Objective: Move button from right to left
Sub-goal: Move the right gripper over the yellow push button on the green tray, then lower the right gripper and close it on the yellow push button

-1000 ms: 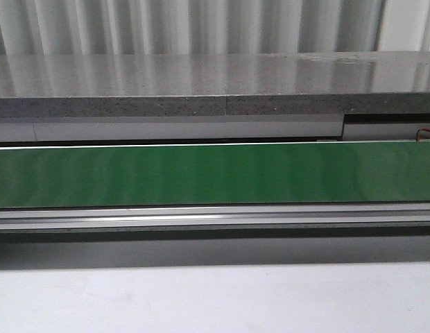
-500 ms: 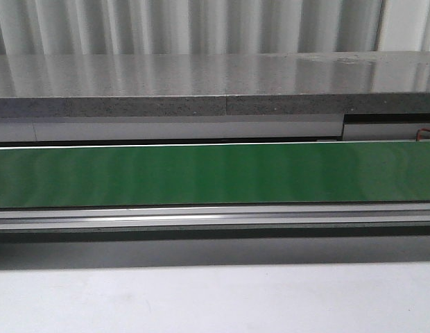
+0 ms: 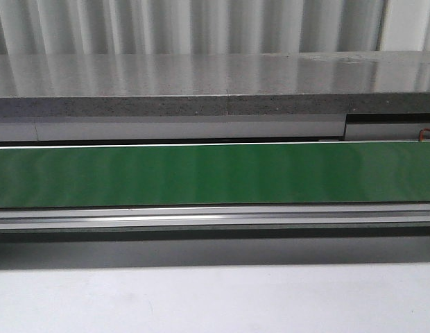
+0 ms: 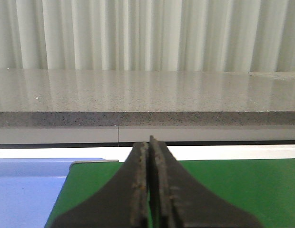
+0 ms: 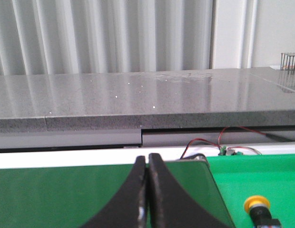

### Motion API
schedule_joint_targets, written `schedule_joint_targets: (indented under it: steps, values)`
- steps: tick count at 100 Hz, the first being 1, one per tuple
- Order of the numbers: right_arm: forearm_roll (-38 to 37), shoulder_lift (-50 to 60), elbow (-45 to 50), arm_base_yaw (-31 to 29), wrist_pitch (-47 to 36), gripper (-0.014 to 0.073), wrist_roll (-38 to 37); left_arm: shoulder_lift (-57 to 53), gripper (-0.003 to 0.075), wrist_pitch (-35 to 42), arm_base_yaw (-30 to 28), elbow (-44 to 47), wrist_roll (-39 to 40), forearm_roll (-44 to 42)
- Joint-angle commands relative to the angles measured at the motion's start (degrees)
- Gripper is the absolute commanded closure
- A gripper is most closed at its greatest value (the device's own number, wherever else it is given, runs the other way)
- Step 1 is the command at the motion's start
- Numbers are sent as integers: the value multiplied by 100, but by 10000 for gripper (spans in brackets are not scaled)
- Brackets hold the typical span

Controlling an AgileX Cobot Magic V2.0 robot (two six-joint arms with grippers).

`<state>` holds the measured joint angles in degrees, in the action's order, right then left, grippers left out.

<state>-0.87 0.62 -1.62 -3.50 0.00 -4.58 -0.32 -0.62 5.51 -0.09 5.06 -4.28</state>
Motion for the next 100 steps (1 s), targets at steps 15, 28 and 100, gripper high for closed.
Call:
schedule_joint_targets:
  steps: [15, 28, 100]
  values:
    - [-59, -951, -1852, -1, 1429, 661, 1, -179, 740, 460, -5, 140, 32, 1]
    - [-59, -2094, -2966, -1, 2528, 661, 1, -179, 740, 460, -5, 140, 32, 1]
    - [191, -4826, -4729, -1, 4246, 113, 1, -179, 740, 460, -5, 140, 32, 1]
